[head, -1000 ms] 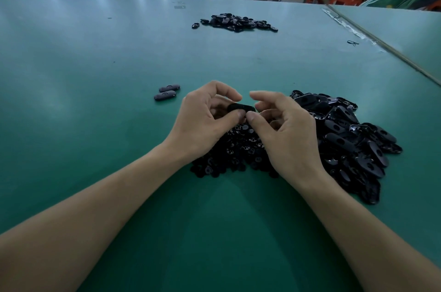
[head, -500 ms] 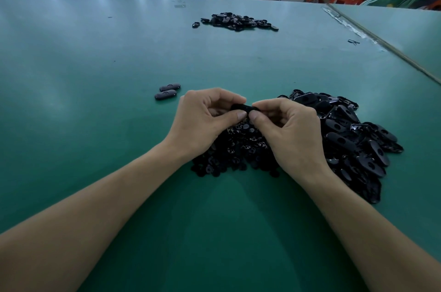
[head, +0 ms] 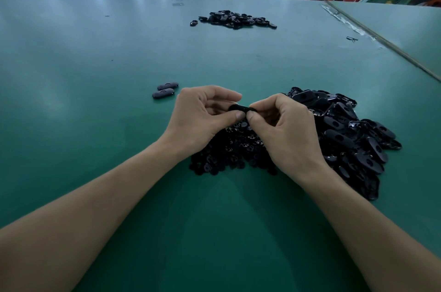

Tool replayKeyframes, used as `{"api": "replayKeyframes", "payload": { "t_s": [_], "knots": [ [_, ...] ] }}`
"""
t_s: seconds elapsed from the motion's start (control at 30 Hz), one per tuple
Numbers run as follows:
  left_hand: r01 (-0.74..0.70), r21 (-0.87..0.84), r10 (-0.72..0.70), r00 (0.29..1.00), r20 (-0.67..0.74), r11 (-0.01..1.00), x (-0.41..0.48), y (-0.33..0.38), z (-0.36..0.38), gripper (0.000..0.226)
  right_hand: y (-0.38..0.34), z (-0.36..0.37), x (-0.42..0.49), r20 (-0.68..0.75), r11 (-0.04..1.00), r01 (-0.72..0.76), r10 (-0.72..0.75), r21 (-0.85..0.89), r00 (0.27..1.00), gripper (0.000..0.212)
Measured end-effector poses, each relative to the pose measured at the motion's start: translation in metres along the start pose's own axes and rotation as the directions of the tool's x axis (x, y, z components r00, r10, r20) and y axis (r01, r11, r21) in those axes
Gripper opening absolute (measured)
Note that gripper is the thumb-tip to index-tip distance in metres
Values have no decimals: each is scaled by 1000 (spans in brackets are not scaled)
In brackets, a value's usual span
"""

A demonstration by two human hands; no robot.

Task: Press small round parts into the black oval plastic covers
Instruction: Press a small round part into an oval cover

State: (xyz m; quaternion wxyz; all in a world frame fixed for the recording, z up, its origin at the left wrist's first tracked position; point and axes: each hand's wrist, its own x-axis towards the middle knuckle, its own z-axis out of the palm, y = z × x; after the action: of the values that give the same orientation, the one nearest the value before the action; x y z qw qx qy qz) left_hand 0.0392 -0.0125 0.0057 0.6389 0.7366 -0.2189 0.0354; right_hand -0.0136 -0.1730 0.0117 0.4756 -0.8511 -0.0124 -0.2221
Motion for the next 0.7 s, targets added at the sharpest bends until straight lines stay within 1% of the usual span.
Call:
{"api": "replayKeyframes", "payload": {
  "t_s": [0.13,0.3,0.4,0.5,0.6,0.63,0.7],
  "knots": [
    [0,16,1,1000,-18,1000,0,0,-1,31,-2,-2,-1,10,1000,10,-10,-12,1000,18],
    [-14,66,16,999,-29,998,-1,0,-1,29,-2,-3,-2,22,999,26,-25,-39,999,9],
    [-36,91,39,999,-29,995,-2,1,0,27,-2,-4,-3,26,994,52,-50,-95,998,5],
    [-75,131,82,995,-51,988,-2,2,2,25,-4,-5,-4,34,963,117,-112,-241,993,9],
    [-87,156,107,986,-126,984,-1,1,3,25,-4,-8,-3,41,899,149,-145,-411,989,18],
    [-84,156,109,981,-160,984,0,1,3,25,-3,-10,-3,40,865,151,-151,-478,988,21],
    [-77,165,114,968,-225,983,1,-1,2,22,-1,-15,-3,39,763,141,-150,-631,988,27]
  ]
}}
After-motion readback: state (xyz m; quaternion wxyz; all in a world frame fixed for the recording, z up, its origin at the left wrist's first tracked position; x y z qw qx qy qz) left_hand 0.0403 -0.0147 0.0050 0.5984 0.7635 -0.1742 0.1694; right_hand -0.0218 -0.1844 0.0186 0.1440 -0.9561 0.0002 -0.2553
